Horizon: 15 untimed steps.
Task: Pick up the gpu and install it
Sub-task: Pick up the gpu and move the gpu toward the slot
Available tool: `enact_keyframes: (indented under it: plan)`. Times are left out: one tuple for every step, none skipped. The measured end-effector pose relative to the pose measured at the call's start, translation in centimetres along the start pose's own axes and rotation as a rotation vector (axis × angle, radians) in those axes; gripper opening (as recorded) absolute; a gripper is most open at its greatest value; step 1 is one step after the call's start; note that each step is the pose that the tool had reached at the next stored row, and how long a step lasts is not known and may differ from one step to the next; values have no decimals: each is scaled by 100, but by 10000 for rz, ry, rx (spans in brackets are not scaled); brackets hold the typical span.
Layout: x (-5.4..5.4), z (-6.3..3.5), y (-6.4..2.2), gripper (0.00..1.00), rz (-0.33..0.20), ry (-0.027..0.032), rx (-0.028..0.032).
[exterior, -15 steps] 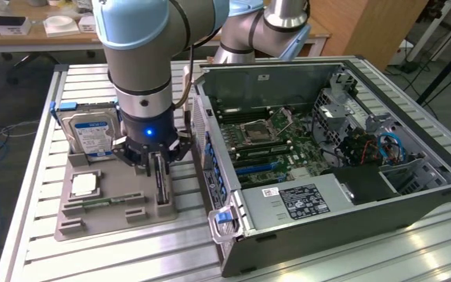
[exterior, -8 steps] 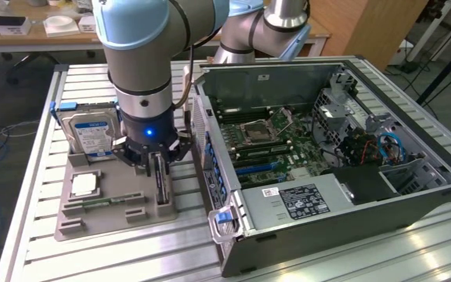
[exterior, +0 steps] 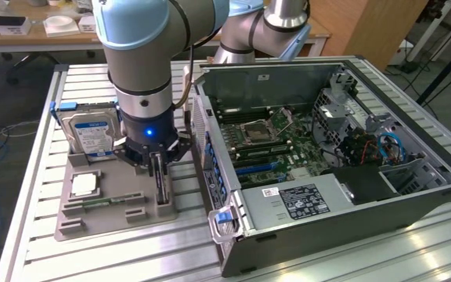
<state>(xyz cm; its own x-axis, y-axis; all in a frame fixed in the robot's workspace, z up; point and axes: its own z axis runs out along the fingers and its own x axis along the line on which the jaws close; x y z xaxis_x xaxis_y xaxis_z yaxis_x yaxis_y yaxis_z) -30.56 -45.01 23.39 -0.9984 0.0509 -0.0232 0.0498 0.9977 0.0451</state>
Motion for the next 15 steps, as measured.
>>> enact_keyframes:
  plan:
    - [0,0,0,33,0,-1,0]
    - [0,0,0,33,0,0,0]
    - [0,0,0,33,0,0,0]
    - [0,0,0,33,0,-1,0]
    - [0,0,0,33,0,-1,0]
    - [0,0,0,32,0,0,1]
    - [0,0,0,32,-1,0,0]
    - [0,0,0,26,-1,0,0]
    - [0,0,0,26,0,0,0]
    - [0,0,0,26,0,0,0]
    - [0,0,0,26,0,0,1]
    - [0,0,0,26,0,0,0]
    - [0,0,0,26,0,0,0]
    - [0,0,0,26,0,0,0]
    - [0,0,0,26,0,0,0]
